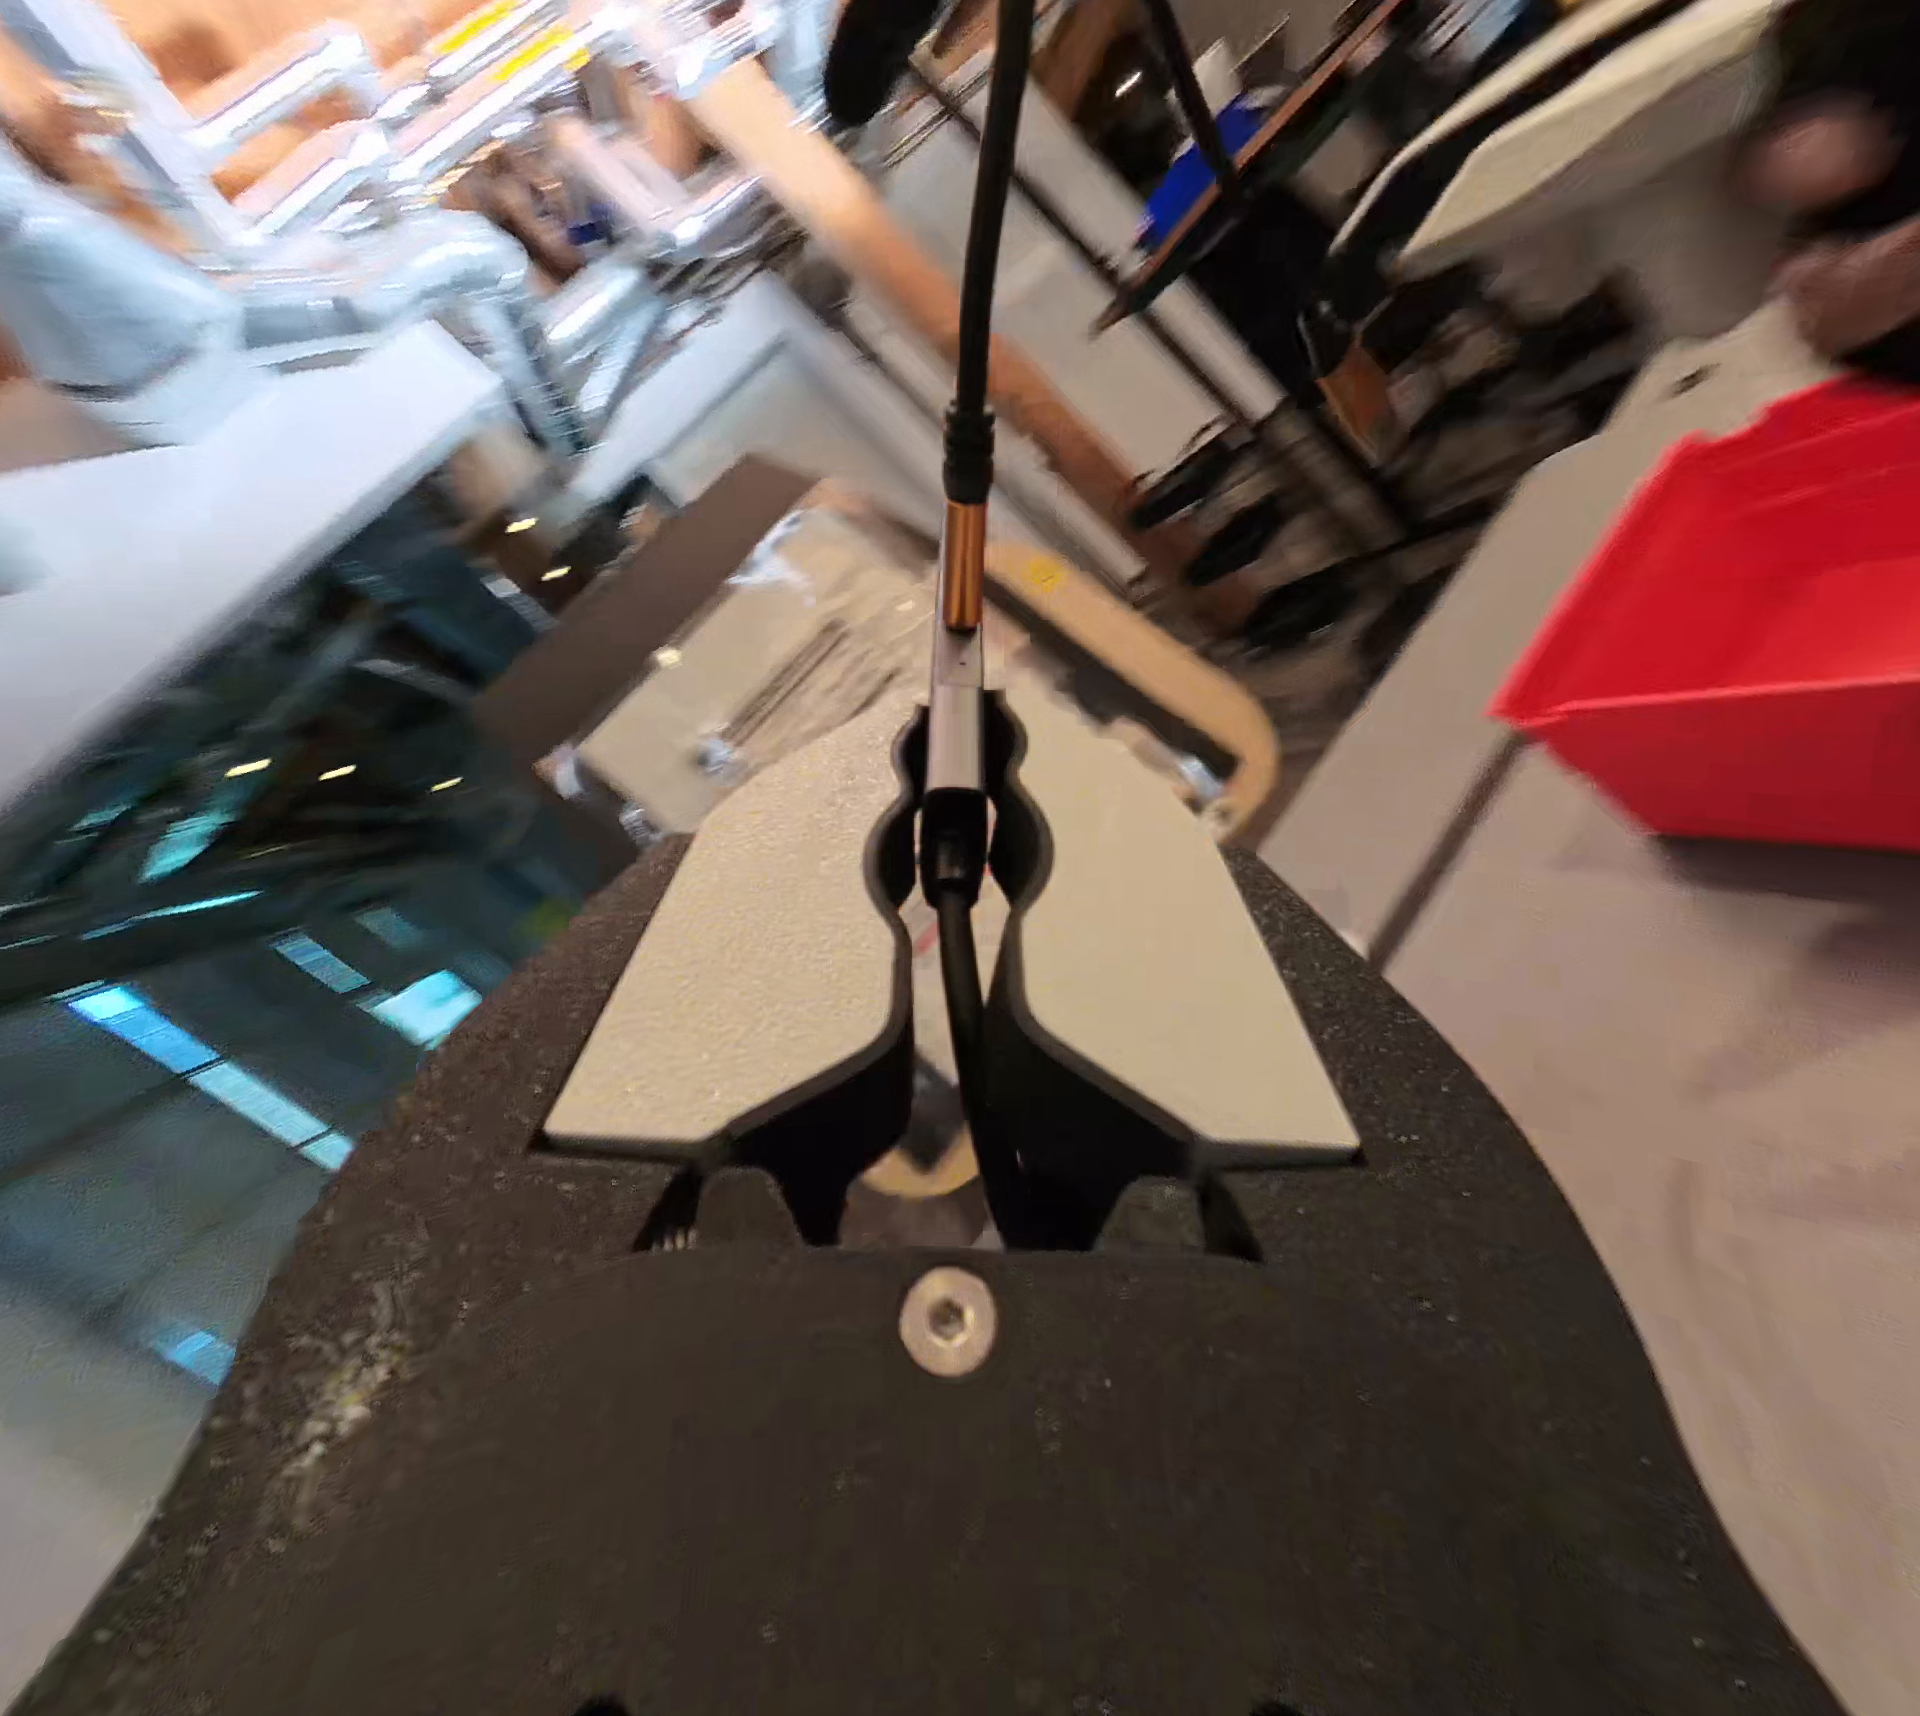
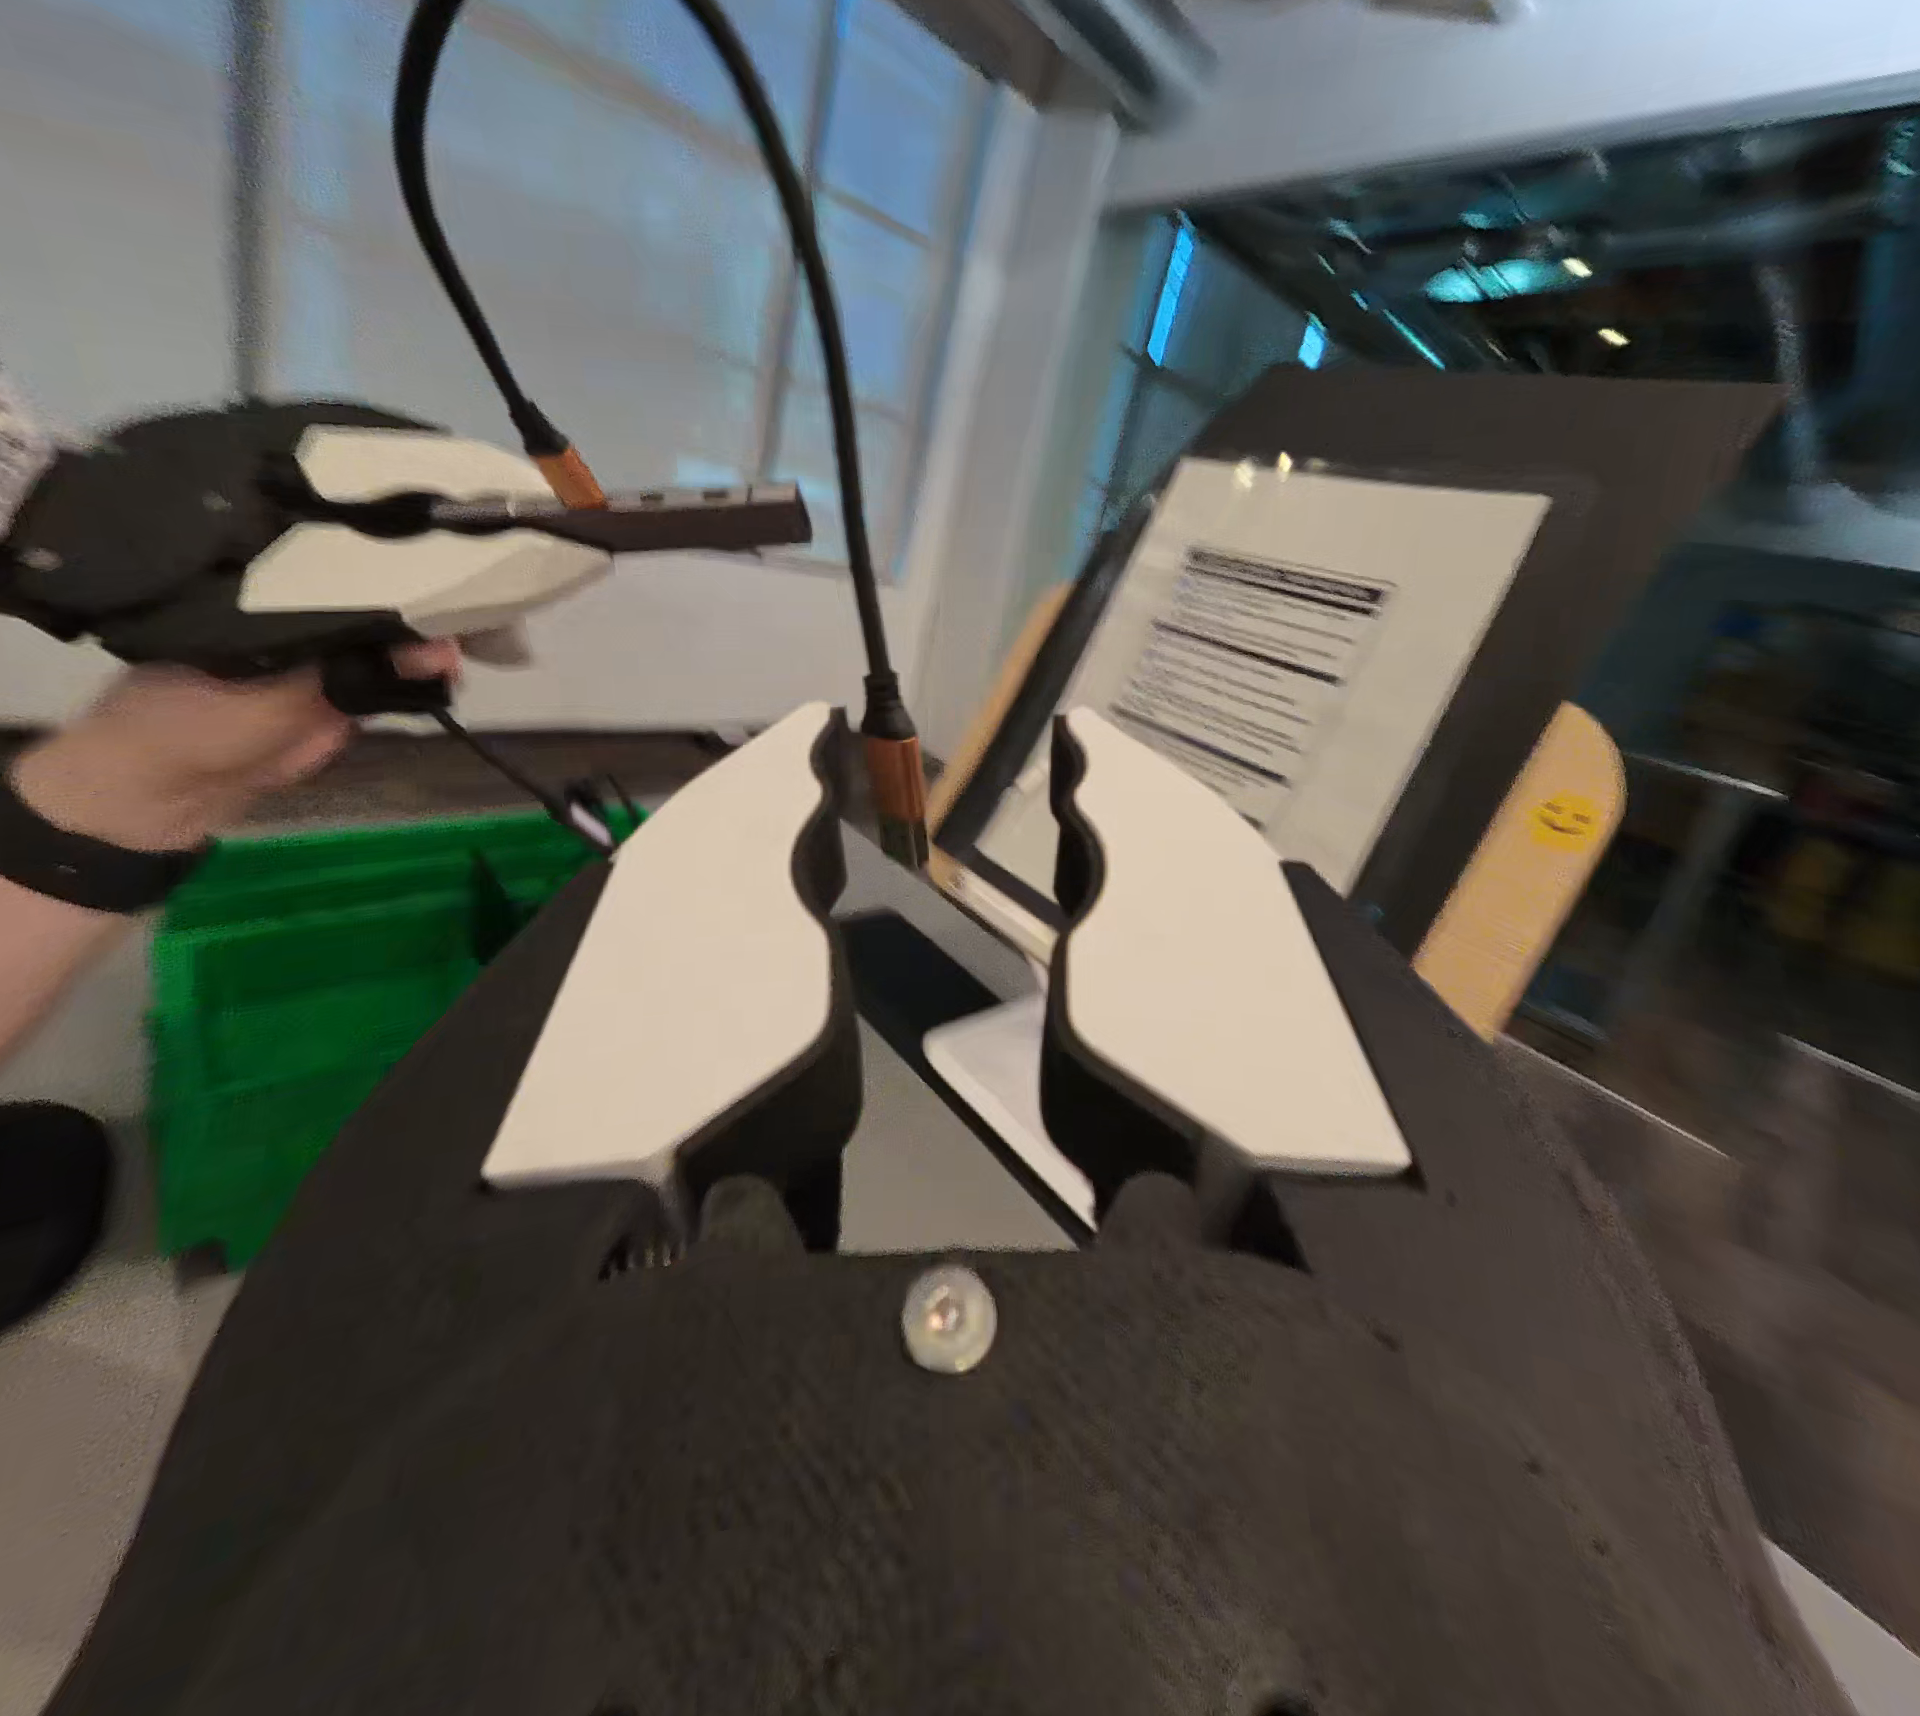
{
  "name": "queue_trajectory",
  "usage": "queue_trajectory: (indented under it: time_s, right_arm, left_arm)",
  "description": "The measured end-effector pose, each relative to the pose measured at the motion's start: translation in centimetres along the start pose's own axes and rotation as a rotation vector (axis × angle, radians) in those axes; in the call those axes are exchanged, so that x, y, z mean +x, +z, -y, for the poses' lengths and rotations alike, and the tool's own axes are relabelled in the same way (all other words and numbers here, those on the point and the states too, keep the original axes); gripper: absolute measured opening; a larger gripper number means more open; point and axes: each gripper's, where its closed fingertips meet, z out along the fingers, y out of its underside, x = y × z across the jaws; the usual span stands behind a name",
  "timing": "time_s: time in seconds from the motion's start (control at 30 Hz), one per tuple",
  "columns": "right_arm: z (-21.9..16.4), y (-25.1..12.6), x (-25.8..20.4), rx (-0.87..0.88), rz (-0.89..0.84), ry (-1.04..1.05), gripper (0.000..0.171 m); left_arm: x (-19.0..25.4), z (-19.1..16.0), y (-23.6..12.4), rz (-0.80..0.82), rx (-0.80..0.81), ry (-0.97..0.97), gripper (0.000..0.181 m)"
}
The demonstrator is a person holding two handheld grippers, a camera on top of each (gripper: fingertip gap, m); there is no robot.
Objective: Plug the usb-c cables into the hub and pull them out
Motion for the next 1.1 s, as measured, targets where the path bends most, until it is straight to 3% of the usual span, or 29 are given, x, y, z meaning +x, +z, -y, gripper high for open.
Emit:
queue_trajectory:
  time_s: [0.13, 0.23, 0.33, 0.53, 1.1]
  right_arm:
    - [-0.7, 1.7, -3.5, -0.228, -0.078, -0.117, 0.033]
    - [-1.0, 3.0, -6.5, -0.276, -0.095, -0.194, 0.024]
    - [-2.8, 4.0, -7.4, -0.318, -0.082, -0.147, 0.028]
    - [-4.5, 4.5, -5.5, -0.289, -0.118, -0.051, 0.036]
    - [-4.3, 3.9, -6.2, -0.305, -0.024, -0.099, 0.013]
  left_arm:
    - [-0.4, -1.6, 0.9, 0.140, -0.113, 0.174, 0.009]
    - [0.9, -2.2, 1.9, 0.143, -0.156, 0.266, 0.009]
    - [2.5, -1.9, 2.5, 0.119, -0.140, 0.320, 0.008]
    - [5.2, -1.8, 3.5, 0.061, -0.127, 0.413, 0.009]
    - [7.0, -1.3, 3.8, 0.017, -0.081, 0.435, 0.009]
